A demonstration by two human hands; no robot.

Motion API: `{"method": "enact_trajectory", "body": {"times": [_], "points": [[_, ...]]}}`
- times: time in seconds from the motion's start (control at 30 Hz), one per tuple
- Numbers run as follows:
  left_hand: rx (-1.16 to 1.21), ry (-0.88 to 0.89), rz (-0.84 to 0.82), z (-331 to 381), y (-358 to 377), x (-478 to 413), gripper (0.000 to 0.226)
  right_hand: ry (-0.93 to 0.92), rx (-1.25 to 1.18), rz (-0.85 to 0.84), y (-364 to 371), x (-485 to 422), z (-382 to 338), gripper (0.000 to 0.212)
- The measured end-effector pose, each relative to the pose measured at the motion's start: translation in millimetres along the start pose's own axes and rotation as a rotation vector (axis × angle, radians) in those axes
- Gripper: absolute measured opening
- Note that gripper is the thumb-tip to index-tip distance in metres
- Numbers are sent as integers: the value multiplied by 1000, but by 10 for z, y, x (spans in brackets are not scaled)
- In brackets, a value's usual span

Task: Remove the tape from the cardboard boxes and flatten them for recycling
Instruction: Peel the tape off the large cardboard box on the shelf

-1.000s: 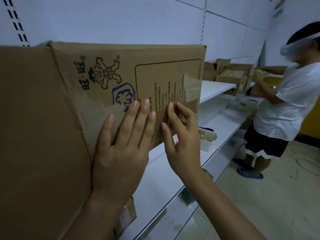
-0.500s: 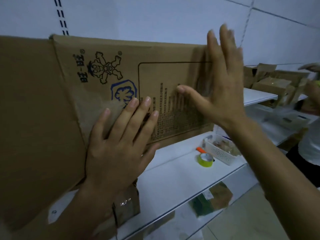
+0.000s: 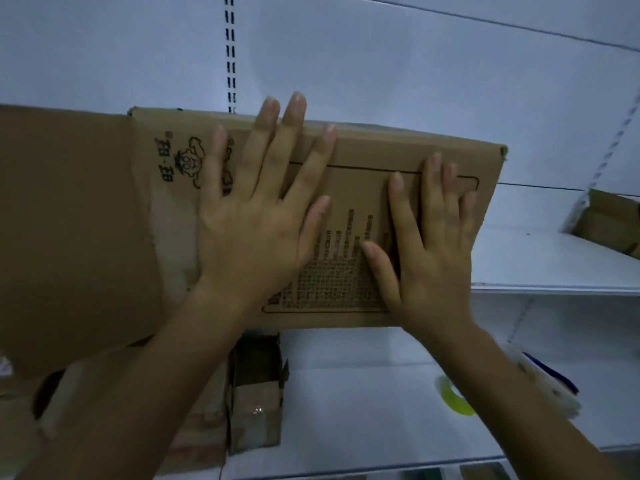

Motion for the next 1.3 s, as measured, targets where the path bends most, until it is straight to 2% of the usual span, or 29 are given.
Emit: {"method": "enact_trajectory", "body": {"times": [0.1,0.23,0.4,0.63,0.87,1.0,1.17,1.3], "points": [[13,-23,-10,67,18,228,53,-18,62,-13,53,136,32,59],[8,-35,-117,321,15,832,56,-22,92,9,94,130,32,59],[7,-37,-46,363,49,945,52,-9,89,55,117,164,20,56],[26,-20,67,372,28,936,36,-13,-84,109,117,541,-95,39],[182,-57,78,343,9,965,26,188,-287,177,23,621,-240,34],[224,-153,25,321,-48,948,42,277,-215,258,-22,522,-346,20],[126,-67,-14,284,-186,836,46,220,-120,268,-78,417,-455,11],[106,-45,44,90,-275,462,42,181,-11,260,-140,379,-534,10]]}}
Point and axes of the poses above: each hand's wrist, its own x-axis away from the middle knuckle, its own y-axis out of the palm, z = x × y, the point moved 3 cm from there along -x, towards the middle knuckle, and after that the axes turned 6 degrees about z, right-handed, at the moved point
